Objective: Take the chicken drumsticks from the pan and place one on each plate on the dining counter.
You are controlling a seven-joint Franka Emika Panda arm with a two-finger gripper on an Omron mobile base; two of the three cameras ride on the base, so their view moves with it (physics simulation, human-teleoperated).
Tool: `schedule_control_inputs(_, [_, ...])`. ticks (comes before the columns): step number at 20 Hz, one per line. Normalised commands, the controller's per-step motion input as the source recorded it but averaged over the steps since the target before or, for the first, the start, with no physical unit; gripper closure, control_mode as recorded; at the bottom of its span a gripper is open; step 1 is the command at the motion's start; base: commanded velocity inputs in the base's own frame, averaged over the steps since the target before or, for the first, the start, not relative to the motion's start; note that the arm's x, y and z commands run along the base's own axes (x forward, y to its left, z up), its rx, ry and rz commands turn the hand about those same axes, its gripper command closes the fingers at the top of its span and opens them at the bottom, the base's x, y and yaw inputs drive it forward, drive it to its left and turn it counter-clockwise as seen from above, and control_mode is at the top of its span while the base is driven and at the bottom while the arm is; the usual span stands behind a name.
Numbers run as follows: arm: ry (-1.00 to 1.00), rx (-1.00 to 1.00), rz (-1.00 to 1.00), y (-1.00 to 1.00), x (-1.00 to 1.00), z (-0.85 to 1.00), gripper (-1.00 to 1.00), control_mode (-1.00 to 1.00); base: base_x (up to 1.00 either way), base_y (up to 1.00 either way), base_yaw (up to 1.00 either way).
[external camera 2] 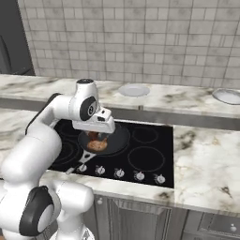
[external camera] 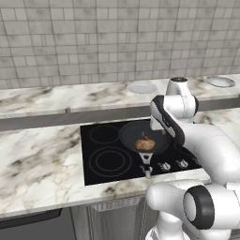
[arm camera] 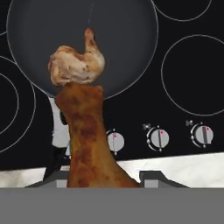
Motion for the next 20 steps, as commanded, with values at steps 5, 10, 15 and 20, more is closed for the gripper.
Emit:
schedule_control_inputs(5, [0.0, 0.0, 0.0, 0.0, 0.0, 0.0, 1.0, 1.0, -0.42, -0.16, -0.51])
schedule_control_inputs(10, [0.0, 0.0, 0.0, 0.0, 0.0, 0.0, 1.0, 1.0, 0.0, 0.09, -0.99])
schedule_control_inputs(15, [0.0, 0.0, 0.0, 0.0, 0.0, 0.0, 1.0, 1.0, 0.0, 0.07, -1.0])
schedule_control_inputs(20, [0.0, 0.0, 0.0, 0.0, 0.0, 0.0, 1.0, 1.0, 0.0, 0.05, -1.0])
